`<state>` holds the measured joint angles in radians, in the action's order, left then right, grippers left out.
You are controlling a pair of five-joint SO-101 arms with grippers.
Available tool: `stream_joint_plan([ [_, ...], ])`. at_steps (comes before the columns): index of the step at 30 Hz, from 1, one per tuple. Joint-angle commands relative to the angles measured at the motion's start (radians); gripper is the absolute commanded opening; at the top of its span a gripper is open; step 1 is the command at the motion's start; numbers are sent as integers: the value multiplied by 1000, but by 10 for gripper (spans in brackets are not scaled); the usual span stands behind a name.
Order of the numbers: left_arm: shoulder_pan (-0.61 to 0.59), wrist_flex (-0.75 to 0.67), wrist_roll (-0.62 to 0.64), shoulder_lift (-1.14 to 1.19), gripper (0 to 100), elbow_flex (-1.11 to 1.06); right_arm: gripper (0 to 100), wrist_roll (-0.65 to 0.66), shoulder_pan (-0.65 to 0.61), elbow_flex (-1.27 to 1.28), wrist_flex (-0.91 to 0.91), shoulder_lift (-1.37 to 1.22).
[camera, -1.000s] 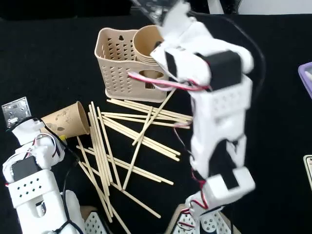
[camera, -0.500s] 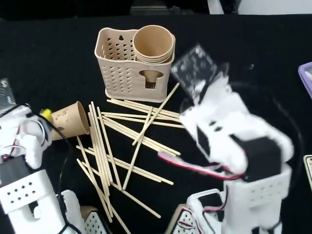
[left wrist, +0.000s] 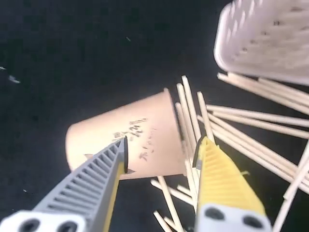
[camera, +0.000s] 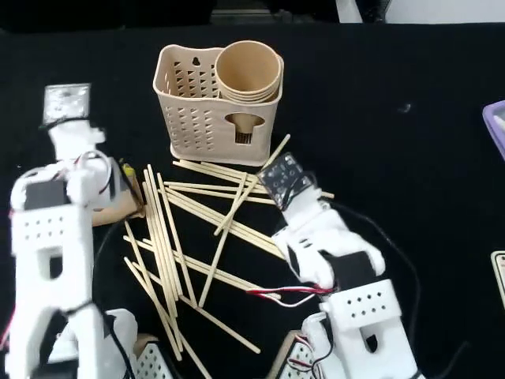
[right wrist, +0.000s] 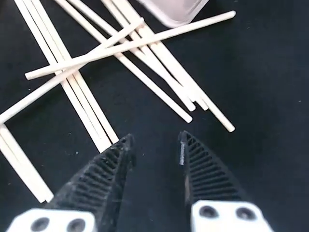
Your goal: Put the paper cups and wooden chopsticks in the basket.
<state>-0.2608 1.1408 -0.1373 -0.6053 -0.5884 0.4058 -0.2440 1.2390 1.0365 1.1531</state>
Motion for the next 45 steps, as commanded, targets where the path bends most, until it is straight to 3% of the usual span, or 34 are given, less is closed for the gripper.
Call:
stream_joint_plan([
  [1,24,61,-11,115,248,151,149,-8,-15,42,-66,27],
  [4,18,117,-21,199,248,209,149,-8,-14,84,-97,27],
  [9,15,190,-143,290,242,236,149,-8,-17,104,-107,27],
  [15,-50,198,-192,310,233,239,149,-8,-17,105,-107,27],
  [20,-153,265,-221,310,16,306,149,-8,-15,105,-107,27],
  [22,-203,295,-222,310,62,344,149,-8,-15,105,-107,27],
  [28,-314,364,-222,310,38,527,149,-8,-15,105,-107,27],
  [32,-328,393,-227,310,124,611,149,-8,-15,105,-106,27],
  [36,-318,454,-396,324,261,599,149,-8,-15,105,-104,27],
  [41,-328,410,-658,318,220,460,149,-8,-15,105,-103,27],
  [45,-320,272,-671,311,212,331,149,-3,-17,105,-103,27],
])
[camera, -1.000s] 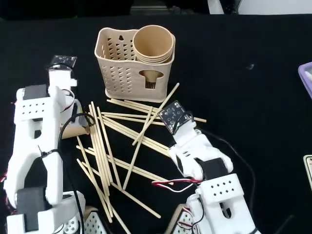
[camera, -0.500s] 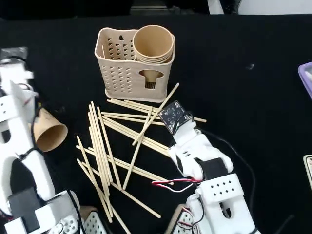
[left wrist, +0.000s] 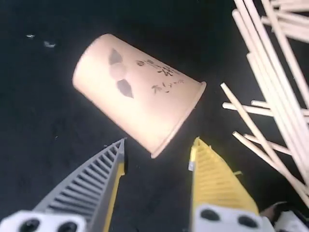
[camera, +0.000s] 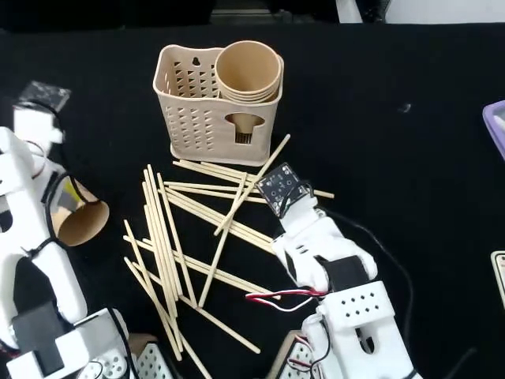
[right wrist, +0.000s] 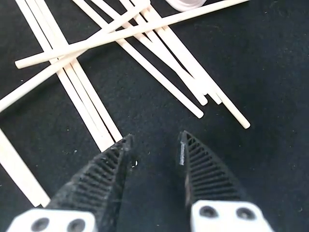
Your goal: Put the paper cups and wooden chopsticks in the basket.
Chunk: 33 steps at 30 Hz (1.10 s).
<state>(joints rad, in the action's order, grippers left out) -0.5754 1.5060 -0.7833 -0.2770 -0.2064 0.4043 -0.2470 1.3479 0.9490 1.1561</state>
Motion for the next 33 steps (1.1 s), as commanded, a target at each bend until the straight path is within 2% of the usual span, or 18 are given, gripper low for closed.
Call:
stream_joint_plan([
  [1,-5,-144,-26,-17,212,-81,149,0,-14,-4,-15,24],
  [6,-15,-341,-29,-17,216,-202,149,2,-14,-2,-14,24],
  [14,-16,-496,-31,-17,211,-305,149,2,-14,-2,-14,24],
  [16,-16,-493,-28,-18,163,-302,149,2,-14,-2,-14,24],
  [19,-16,-493,-21,-18,15,-288,149,3,-12,-2,-14,24],
  [21,-28,-493,-9,-20,50,-274,149,3,-11,-2,-14,24],
  [24,-50,-479,75,-48,33,-216,149,3,-11,-2,-14,24],
  [29,-35,-305,192,-172,30,-33,149,-5,-11,-2,-20,24],
  [33,31,-207,370,-279,30,147,149,-8,-11,-2,-21,24],
])
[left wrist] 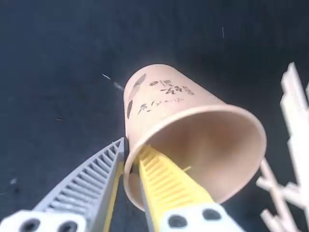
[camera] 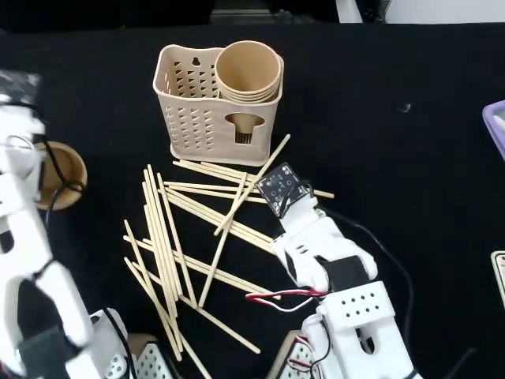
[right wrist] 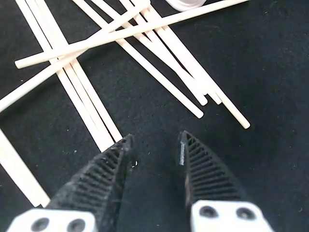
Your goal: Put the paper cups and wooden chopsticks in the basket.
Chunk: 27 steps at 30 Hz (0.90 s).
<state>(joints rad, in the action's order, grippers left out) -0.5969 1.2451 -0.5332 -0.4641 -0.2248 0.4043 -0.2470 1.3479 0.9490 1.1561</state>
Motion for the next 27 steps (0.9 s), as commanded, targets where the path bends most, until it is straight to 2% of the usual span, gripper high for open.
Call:
stream_joint_plan([
  [1,76,63,175,-112,30,205,149,-21,-12,-2,-21,24],
  [5,186,71,370,-166,30,349,136,-104,-6,24,-66,24],
  [8,286,72,499,-169,30,450,6,-118,-6,48,-110,24],
  [10,354,64,554,-167,30,493,27,-120,-6,58,-120,24],
  [15,533,28,612,-91,30,591,11,-120,-6,91,-184,24],
  [20,661,34,697,68,30,722,11,-120,-6,130,-245,24],
  [27,808,216,717,316,30,1010,11,-120,-8,133,-247,24],
])
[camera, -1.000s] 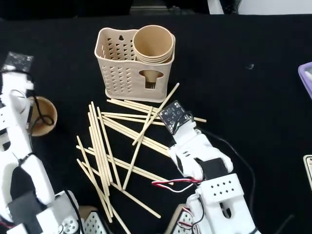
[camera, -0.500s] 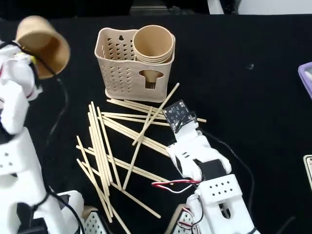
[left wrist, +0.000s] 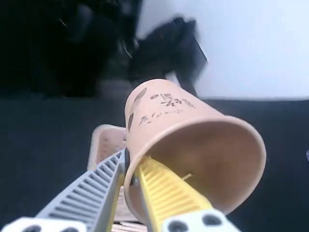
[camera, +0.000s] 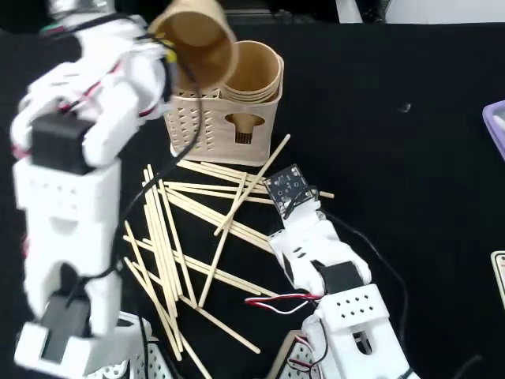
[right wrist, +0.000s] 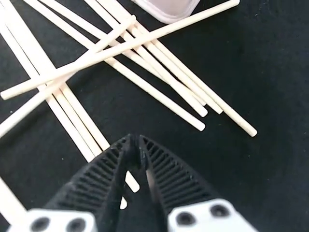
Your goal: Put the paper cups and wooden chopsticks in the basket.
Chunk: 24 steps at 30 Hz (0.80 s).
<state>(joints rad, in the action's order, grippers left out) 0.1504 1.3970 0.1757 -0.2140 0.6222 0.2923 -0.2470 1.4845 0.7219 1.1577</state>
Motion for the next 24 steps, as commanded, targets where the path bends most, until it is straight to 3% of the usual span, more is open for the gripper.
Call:
stream_joint_plan([
  [1,73,95,8,95,30,216,11,-8,-8,-4,-20,22],
  [8,94,282,-40,281,30,456,11,-8,-8,-4,-20,22],
  [11,94,295,-118,339,30,461,11,-8,-8,-4,-20,22],
  [21,110,288,-133,404,35,464,11,-8,-9,-4,-20,22],
  [24,113,279,-132,405,94,466,11,-8,-11,-2,-20,22],
])
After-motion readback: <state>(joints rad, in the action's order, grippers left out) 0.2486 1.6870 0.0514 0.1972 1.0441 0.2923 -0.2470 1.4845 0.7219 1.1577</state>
